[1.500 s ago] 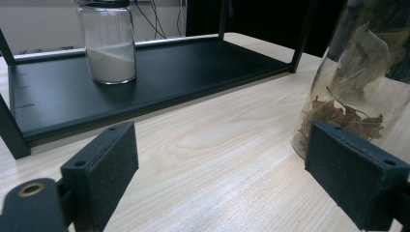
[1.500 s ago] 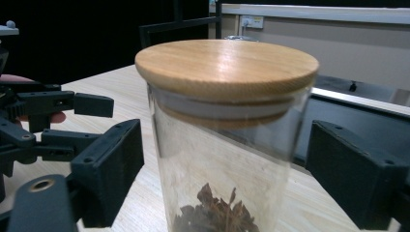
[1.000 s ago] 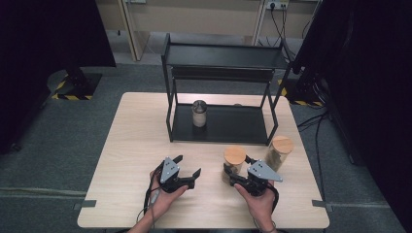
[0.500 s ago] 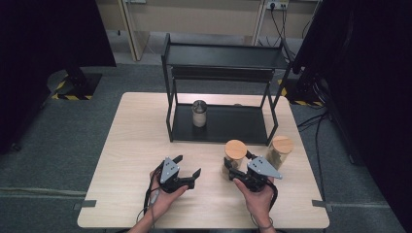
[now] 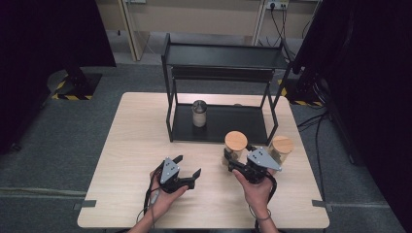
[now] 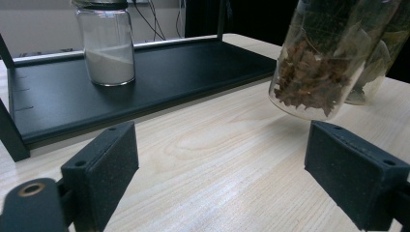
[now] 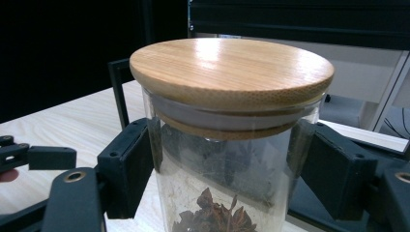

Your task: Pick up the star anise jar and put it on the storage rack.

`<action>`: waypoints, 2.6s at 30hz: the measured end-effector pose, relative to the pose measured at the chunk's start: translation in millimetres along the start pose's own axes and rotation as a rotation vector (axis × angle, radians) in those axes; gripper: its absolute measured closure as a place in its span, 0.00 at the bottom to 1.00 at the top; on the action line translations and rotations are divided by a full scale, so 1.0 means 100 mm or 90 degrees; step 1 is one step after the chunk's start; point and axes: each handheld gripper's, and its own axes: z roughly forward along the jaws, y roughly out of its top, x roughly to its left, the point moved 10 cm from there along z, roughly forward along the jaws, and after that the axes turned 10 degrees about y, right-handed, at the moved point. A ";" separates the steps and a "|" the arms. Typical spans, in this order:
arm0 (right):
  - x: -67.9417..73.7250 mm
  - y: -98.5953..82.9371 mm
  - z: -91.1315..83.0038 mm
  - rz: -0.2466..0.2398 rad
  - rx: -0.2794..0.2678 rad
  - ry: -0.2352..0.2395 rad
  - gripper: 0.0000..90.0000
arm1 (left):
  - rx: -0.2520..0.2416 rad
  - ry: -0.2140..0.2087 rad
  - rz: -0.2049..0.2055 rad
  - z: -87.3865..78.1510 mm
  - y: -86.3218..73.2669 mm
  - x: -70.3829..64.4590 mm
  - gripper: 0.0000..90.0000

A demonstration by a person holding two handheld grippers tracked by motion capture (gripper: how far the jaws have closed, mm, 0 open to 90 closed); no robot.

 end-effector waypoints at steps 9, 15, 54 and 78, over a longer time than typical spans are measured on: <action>-0.08 0.06 0.07 0.003 -0.004 -0.011 0.28 | -0.001 0.001 0.001 0.00 0.00 0.00 0.13; -0.13 0.10 0.13 0.006 -0.003 -0.017 0.28 | -0.003 0.001 0.001 0.00 0.00 0.00 0.13; -0.47 0.35 0.56 0.019 0.005 -0.047 0.28 | -0.007 0.000 0.002 -0.01 0.01 0.00 0.13; -0.72 0.39 0.77 0.033 0.017 -0.072 0.28 | -0.008 -0.001 0.004 -0.01 0.01 -0.01 0.13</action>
